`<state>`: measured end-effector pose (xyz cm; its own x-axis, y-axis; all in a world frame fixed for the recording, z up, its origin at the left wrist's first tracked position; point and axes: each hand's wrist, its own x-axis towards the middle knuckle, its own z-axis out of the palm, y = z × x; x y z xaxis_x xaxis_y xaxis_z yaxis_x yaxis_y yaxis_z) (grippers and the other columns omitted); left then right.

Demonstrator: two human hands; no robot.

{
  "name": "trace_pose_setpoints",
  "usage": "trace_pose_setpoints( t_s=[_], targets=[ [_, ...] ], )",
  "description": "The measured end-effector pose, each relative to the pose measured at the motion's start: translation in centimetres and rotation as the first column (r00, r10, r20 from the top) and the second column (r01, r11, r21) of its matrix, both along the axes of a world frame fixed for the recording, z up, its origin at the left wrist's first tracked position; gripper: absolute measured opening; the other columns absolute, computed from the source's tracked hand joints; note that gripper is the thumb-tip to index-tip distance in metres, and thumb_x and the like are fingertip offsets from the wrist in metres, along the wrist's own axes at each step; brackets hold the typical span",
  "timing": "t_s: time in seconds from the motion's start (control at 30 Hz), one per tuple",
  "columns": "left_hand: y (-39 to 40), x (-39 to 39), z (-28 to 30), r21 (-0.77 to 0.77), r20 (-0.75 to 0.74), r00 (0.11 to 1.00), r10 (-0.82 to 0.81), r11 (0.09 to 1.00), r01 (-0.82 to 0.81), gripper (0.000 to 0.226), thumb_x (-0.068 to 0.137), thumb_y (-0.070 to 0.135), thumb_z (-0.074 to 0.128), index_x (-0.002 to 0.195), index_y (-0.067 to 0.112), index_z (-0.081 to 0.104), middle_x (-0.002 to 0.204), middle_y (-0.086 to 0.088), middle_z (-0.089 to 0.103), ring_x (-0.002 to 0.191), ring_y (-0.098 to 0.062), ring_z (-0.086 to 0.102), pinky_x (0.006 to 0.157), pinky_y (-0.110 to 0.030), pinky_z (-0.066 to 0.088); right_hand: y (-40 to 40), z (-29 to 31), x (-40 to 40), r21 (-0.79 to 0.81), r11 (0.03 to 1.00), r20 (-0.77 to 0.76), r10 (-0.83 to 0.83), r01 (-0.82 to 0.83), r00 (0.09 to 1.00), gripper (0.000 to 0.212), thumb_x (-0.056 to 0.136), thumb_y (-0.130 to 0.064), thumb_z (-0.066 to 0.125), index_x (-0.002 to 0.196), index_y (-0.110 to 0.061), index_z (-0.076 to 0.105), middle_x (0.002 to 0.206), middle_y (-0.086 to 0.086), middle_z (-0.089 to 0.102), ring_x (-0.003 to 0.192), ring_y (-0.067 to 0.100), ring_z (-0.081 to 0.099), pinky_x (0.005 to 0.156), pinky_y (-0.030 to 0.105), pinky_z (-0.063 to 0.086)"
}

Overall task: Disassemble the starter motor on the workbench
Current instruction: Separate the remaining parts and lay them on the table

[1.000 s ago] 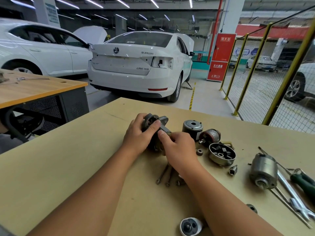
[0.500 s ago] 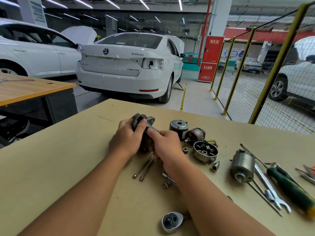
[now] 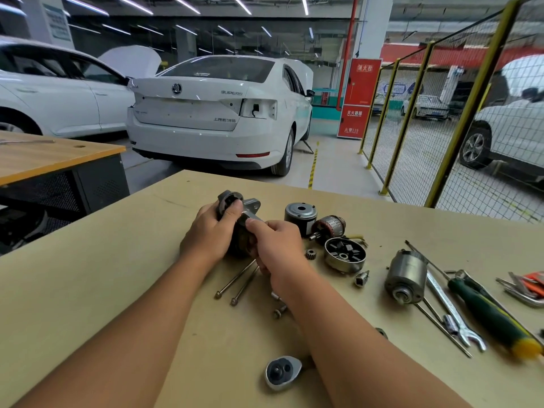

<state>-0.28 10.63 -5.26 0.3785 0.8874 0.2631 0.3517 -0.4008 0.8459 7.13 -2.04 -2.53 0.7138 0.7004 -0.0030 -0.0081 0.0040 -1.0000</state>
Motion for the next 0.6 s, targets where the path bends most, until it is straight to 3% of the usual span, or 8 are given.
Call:
trace_pose_setpoints(
  t_s=[0.1, 0.23, 0.33, 0.53, 0.6],
  targets=[
    [0.5, -0.2, 0.2, -0.067, 0.067, 0.995, 0.074, 0.995, -0.069, 0.067, 0.075, 0.089, 0.035, 0.090, 0.030, 0.065, 0.099, 0.001, 0.068, 0.101, -0.031, 0.064, 0.085, -0.041, 0.047, -0.7, 0.2, 0.3, 0.016, 0.999, 0.050, -0.032, 0.031, 0.998, 0.030, 0.084, -0.029, 0.068, 0.061, -0.016, 0.055, 0.061, 0.011, 0.045, 0.053, 0.019, 0.037, 0.050, 0.029, 0.026],
    [0.5, -0.3, -0.1, 0.026, -0.001, 0.997, 0.073, 0.997, -0.073, 0.079, 0.078, 0.090, 0.031, 0.111, 0.029, 0.068, 0.118, -0.007, 0.066, 0.107, -0.035, 0.062, 0.094, -0.047, 0.051, -1.7, 0.2, 0.8, 0.000, 1.000, 0.017, 0.012, -0.013, 1.000, 0.026, 0.087, -0.033, 0.067, 0.072, -0.012, 0.061, 0.063, 0.013, 0.050, 0.047, 0.018, 0.038, 0.045, 0.026, 0.028],
    [0.6, -0.5, -0.1, 0.038, -0.002, 0.998, 0.065, 0.997, -0.065, 0.084, 0.077, 0.091, 0.030, 0.117, 0.028, 0.068, 0.122, -0.007, 0.065, 0.108, -0.035, 0.062, 0.095, -0.048, 0.051, -1.6, 0.3, 0.7, -0.044, 0.999, 0.019, 0.012, -0.011, 1.000, 0.026, 0.087, -0.036, 0.068, 0.075, -0.014, 0.064, 0.064, 0.012, 0.054, 0.053, 0.020, 0.044, 0.052, 0.031, 0.033],
    [0.5, -0.6, -0.1, 0.056, 0.029, 1.000, -0.006, 0.998, 0.005, 0.066, 0.076, 0.091, 0.038, 0.101, 0.035, 0.066, 0.121, -0.006, 0.065, 0.106, -0.031, 0.063, 0.094, -0.047, 0.053, -1.4, -0.1, 0.7, -0.081, 0.995, 0.051, -0.045, 0.049, 0.998, 0.037, 0.085, -0.038, 0.069, 0.081, -0.002, 0.067, 0.066, 0.007, 0.057, 0.058, 0.020, 0.048, 0.057, 0.033, 0.038],
    [0.4, -0.7, -0.2, 0.067, 0.049, 0.998, -0.025, 0.998, 0.022, 0.061, 0.074, 0.092, 0.041, 0.091, 0.037, 0.063, 0.120, -0.005, 0.064, 0.106, -0.029, 0.063, 0.095, -0.046, 0.053, -1.4, -0.1, 0.9, -0.075, 0.986, 0.146, -0.137, 0.149, 0.980, 0.031, 0.082, -0.038, 0.067, 0.068, -0.010, 0.062, 0.059, 0.000, 0.050, 0.057, 0.019, 0.044, 0.056, 0.032, 0.036]
  ],
)
